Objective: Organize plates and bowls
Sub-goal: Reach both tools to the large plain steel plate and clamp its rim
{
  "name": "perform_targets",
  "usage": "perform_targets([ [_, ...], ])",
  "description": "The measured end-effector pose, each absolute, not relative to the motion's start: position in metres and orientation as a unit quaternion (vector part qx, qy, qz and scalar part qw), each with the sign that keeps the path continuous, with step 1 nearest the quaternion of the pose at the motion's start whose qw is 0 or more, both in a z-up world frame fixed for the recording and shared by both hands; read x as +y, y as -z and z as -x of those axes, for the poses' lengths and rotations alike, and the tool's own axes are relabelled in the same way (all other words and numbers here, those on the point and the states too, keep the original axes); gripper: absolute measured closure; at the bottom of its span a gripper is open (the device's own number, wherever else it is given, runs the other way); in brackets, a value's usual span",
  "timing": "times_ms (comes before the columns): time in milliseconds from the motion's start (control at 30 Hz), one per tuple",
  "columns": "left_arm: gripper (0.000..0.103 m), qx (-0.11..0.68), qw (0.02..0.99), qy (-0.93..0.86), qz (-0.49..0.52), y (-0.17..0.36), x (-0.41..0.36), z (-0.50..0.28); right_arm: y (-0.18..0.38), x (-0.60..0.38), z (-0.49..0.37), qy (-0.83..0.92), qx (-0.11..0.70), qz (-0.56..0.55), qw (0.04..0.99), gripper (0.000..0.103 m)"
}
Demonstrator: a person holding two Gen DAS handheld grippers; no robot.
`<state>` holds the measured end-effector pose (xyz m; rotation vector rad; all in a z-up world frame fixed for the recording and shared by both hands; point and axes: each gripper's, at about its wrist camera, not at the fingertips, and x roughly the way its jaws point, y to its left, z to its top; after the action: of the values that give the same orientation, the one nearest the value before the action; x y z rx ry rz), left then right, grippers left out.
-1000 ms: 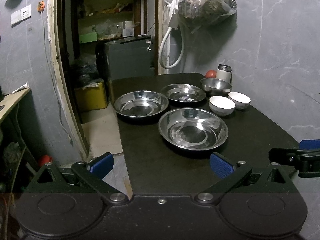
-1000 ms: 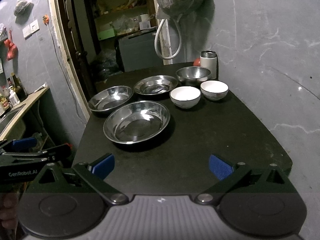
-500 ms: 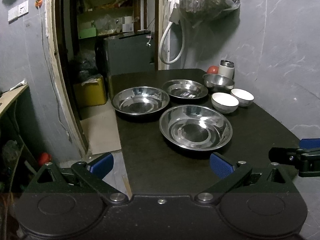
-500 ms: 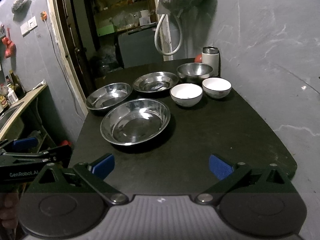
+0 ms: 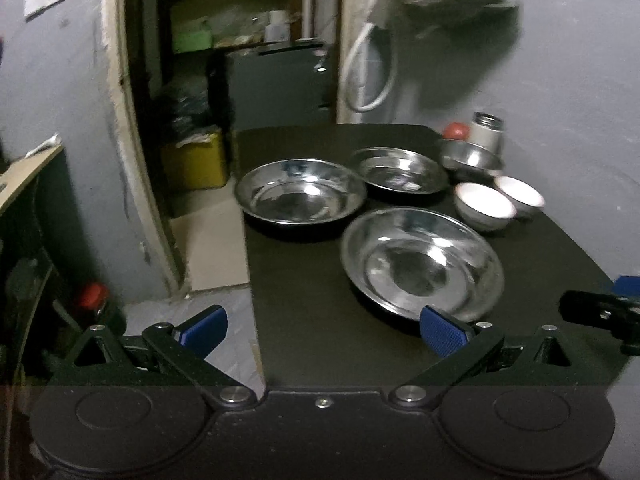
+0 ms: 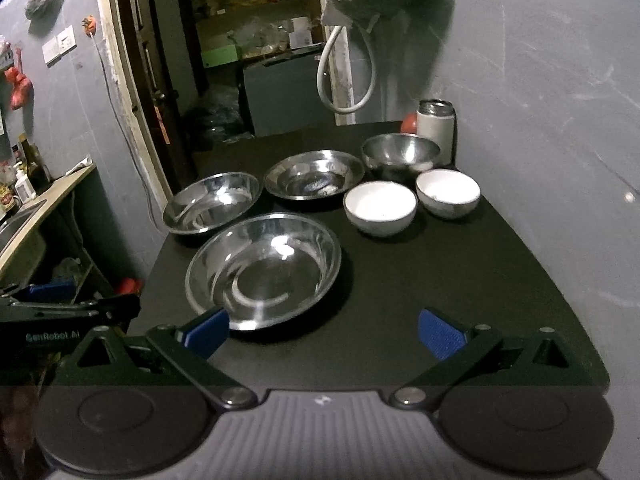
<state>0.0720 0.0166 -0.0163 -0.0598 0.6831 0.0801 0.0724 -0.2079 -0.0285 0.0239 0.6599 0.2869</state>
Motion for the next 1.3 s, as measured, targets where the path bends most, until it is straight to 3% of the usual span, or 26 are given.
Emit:
perform_targets([
  [600, 0.001, 0.371, 0.91, -0.166, 0.082, -0.003, 0.088, -0.175, 0.034, -0.181, -0.189, -0.226, 0.322, -0.048, 0.918, 0.0],
  [1067, 0.001, 0.404, 0.909, -0.084, 0.062, 0.011, 0.145, -0.279, 0.055, -0.106, -0.247, -0.208, 0.362, -0.055, 0.907, 0.0],
  [1233, 0.006, 0.413, 0.907, -0.051, 0.069, 0.026, 0.16, -0.303, 0.06, -0.09, -0.263, -0.193, 0.367, -0.059, 0.908, 0.0],
  [1300, 0.014, 0.417, 0.906, -0.038, 0.069, 0.03, 0.165, -0.31, 0.062, -0.083, -0.27, -0.187, 0.369, -0.061, 0.908, 0.004],
])
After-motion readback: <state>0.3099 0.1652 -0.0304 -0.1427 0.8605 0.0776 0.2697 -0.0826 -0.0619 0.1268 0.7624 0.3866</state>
